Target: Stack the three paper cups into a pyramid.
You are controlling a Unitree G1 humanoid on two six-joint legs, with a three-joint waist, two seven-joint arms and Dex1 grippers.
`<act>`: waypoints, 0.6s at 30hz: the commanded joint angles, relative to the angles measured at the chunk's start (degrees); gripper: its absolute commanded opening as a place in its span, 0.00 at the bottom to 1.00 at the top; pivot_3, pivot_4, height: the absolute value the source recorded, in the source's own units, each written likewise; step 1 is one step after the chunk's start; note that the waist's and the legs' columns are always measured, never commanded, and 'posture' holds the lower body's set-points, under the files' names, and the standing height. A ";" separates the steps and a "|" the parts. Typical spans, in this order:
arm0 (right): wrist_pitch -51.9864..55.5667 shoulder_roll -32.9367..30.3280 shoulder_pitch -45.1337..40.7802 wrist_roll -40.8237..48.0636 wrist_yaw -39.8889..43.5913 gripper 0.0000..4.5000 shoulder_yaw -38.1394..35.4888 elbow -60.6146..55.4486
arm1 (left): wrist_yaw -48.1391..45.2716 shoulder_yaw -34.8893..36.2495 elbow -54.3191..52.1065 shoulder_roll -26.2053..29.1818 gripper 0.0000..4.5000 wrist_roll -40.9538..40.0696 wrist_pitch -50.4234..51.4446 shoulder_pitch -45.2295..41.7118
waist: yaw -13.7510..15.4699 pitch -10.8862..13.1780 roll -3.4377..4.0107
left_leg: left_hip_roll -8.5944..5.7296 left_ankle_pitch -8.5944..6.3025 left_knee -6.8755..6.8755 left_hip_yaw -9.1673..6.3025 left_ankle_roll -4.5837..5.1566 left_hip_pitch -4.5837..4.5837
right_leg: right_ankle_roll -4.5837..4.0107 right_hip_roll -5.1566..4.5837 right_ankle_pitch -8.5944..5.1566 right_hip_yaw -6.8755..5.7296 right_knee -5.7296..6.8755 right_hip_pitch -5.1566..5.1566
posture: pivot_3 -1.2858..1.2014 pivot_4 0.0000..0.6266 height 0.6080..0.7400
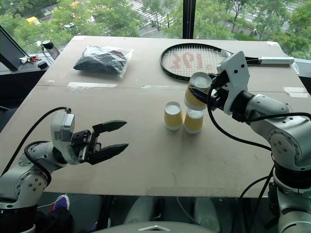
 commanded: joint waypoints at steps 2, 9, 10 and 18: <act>0.52 0.93 -1.96 1.45 0.30 0.57 1.76 -1.44 | 0.22 2.73 -1.97 0.00 1.00 -1.80 -1.09 1.55 | -0.13 0.00 0.00 | -0.01 0.00 0.00 0.01 0.00 -0.01 | 0.00 -0.01 0.00 0.02 -0.01 0.00 | 0.52 0.24 1.00; -0.59 2.56 -3.52 -0.32 0.16 0.57 5.15 0.59 | 0.30 5.20 -3.59 0.77 1.00 -2.87 -1.05 4.69 | -0.19 -0.02 -0.03 | 0.00 0.00 0.07 0.01 0.00 -0.43 | 0.00 0.00 0.01 0.03 0.08 -0.44 | 0.52 0.24 1.00; -0.77 2.83 -3.79 -0.55 0.17 0.57 5.52 0.93 | 0.57 5.50 -3.83 0.69 1.00 -3.04 -0.97 4.84 | -0.19 -0.02 -0.03 | 0.00 0.01 0.10 0.01 -0.01 -0.55 | 0.00 0.02 0.02 0.03 0.10 -0.56 | 0.52 0.24 1.00; -2.45 3.13 -4.91 -3.97 1.71 0.57 8.84 3.72 | 1.43 9.01 -4.86 0.14 1.00 -5.85 -1.14 6.65 | -0.19 -0.02 -0.03 | -0.02 0.01 0.12 0.00 -0.02 -0.73 | 0.01 0.13 0.02 -0.01 0.06 -0.68 | 0.52 0.24 1.00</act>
